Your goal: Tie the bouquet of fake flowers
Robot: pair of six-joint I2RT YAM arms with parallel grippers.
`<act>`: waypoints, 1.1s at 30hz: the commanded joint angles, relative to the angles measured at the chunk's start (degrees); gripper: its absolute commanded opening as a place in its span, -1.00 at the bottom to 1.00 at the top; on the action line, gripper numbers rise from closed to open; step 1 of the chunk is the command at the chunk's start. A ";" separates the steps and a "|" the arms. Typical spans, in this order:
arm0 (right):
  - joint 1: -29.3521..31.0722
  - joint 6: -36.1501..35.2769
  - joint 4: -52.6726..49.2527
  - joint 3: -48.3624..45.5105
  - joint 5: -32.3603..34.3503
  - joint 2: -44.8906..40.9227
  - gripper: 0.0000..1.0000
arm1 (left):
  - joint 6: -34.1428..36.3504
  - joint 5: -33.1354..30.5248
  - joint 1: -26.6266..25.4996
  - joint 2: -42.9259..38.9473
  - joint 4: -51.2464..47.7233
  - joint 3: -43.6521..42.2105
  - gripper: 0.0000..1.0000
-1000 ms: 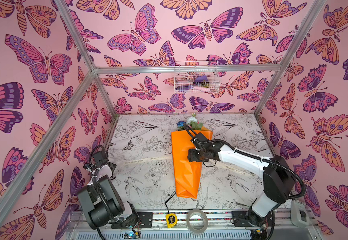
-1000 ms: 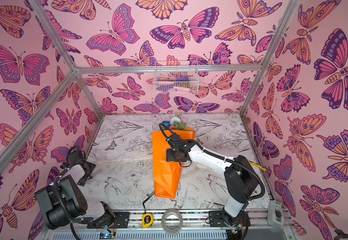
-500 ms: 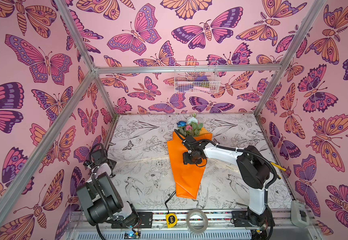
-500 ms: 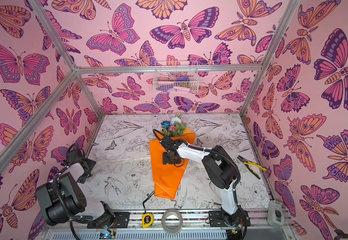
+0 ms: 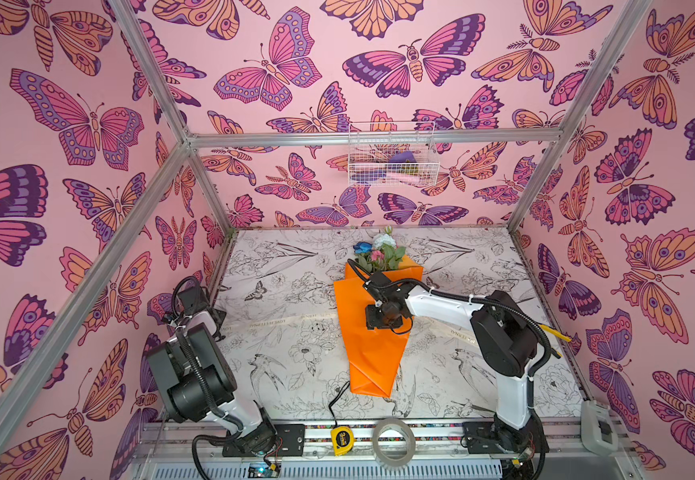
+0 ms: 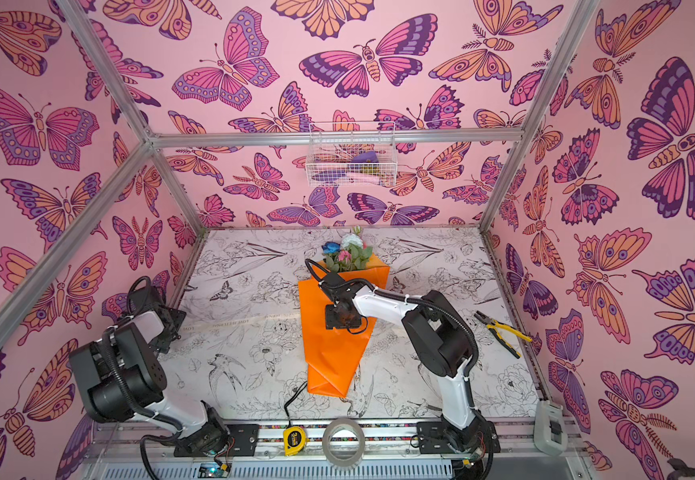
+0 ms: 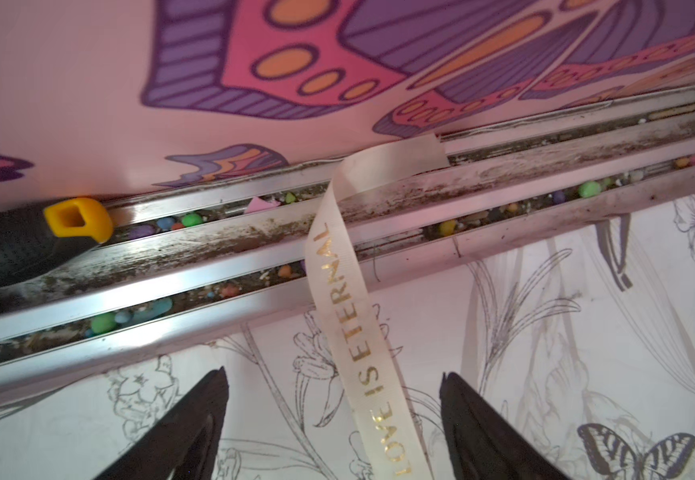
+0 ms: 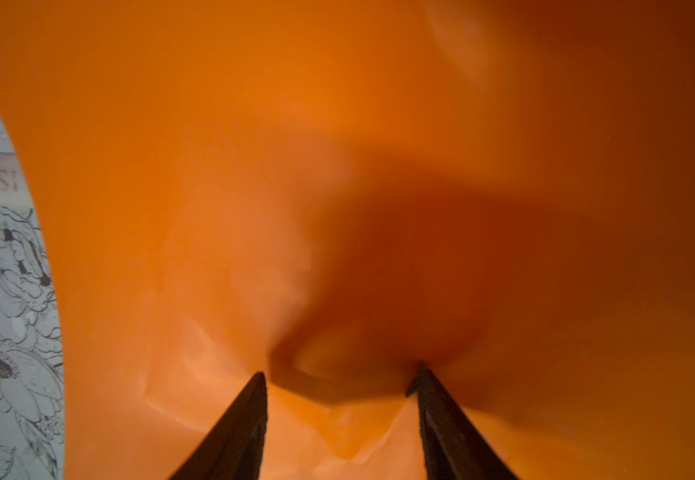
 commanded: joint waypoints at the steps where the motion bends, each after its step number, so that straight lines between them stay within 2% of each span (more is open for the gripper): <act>1: -0.04 -0.07 0.38 1.45 -0.88 0.69 0.13 | -0.97 2.89 0.18 2.33 -0.93 2.31 0.62; 8: -0.05 0.23 0.51 1.26 -0.76 0.47 0.09 | -1.99 1.75 -0.10 8.49 -11.78 9.47 0.46; 15: -0.01 0.41 0.97 0.88 -1.23 0.26 0.03 | -0.71 2.50 -2.09 15.14 -14.46 13.32 0.33; 19: -0.12 0.57 0.92 0.51 -0.48 -0.39 0.00 | 0.19 4.77 -2.63 17.63 -15.12 14.50 0.01; 22: -0.23 0.83 1.05 0.09 0.01 -0.72 -0.01 | -0.80 4.39 -2.66 15.65 -14.61 12.69 -0.39; 24: -0.29 0.94 1.19 0.05 -0.03 -0.79 -0.04 | -1.20 5.08 -2.82 14.07 -13.72 11.12 -0.54; 27: -0.41 0.94 1.25 -0.07 -0.20 -0.97 -0.07 | -1.13 7.63 -3.34 12.23 -11.52 8.92 -0.99; 33: -0.87 0.85 1.54 -0.86 -0.05 -1.56 -0.10 | 0.94 11.12 -6.53 9.50 -7.27 7.31 -1.00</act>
